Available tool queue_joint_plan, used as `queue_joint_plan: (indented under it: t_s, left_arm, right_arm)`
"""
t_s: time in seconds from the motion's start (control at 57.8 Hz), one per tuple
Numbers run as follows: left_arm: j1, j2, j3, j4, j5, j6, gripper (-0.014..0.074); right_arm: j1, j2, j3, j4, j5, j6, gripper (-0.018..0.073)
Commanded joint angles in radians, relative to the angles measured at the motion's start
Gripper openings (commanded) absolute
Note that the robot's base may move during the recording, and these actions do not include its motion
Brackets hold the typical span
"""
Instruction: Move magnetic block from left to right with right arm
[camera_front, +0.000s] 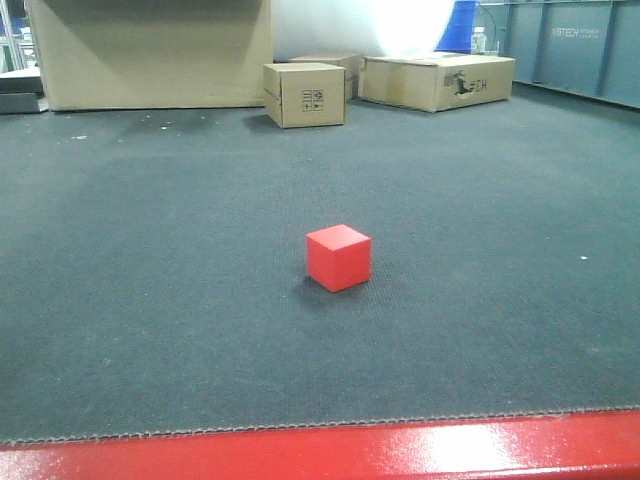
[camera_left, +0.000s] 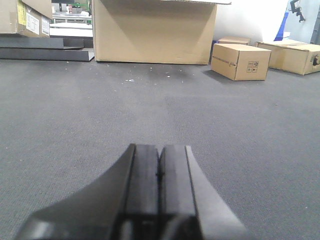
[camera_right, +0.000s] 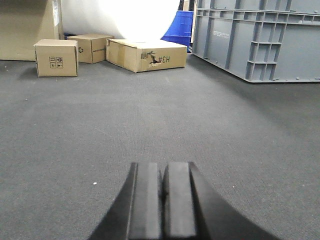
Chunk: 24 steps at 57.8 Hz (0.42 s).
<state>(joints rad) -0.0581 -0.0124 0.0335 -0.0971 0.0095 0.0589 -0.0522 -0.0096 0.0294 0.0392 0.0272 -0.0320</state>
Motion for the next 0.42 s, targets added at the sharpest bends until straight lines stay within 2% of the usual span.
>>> queue_joint_plan:
  t_s: [0.0,0.398]
  left_arm:
    - [-0.001,-0.01,0.008,-0.005,-0.09,-0.007,-0.0126]
    - [-0.001,-0.01,0.008,-0.005,-0.09,-0.007,-0.0126]
  right_arm:
    - [-0.005,-0.022,0.001,0.002,-0.078,-0.004,0.0059]
    - [-0.005,-0.022,0.001,0.002,-0.078,-0.004,0.0059]
